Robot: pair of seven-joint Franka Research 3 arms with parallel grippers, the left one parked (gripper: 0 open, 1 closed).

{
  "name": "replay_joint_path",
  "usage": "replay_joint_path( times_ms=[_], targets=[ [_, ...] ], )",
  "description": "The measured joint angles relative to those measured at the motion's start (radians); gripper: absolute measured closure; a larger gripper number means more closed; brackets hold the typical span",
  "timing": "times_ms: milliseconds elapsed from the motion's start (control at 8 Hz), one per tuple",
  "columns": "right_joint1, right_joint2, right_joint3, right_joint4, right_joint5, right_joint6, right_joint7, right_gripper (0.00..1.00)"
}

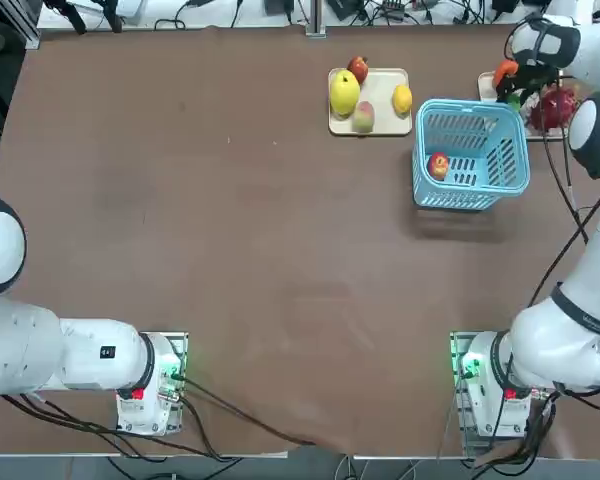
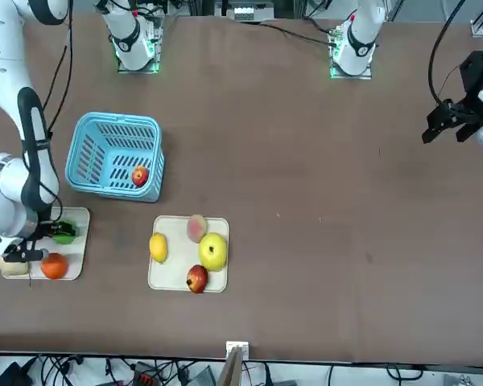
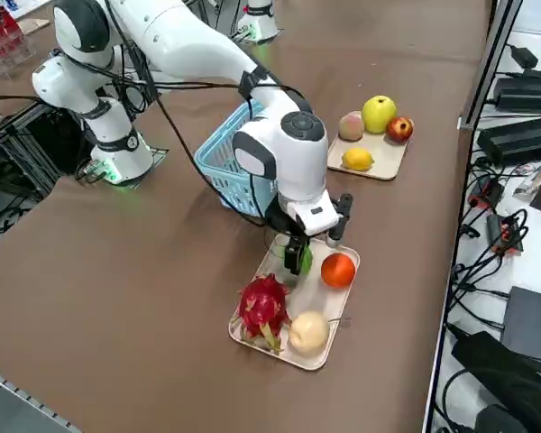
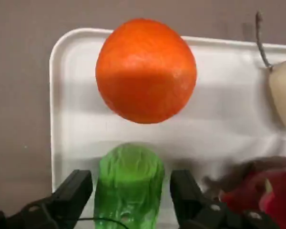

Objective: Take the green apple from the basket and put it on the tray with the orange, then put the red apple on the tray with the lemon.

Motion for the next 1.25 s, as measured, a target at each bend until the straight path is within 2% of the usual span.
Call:
replay_joint_path(
  times_ms=[375,500,750,1000,1250],
  targets=[
    [0.005,-0.06,0.007,0.032,0.0,-0.1,-0.001,0.0],
    [0.009,-0.112,0.012,0.041,0.0,-0.181,-0.001,0.0],
    [0.043,-0.267,0.019,0.032,0.001,-0.38,0.039,0.0],
    [0.084,-0.456,0.038,-0.082,0.005,-0.458,0.164,0.0],
    [0.17,-0.595,0.049,-0.259,0.006,-0.445,0.312,0.0]
  ],
)
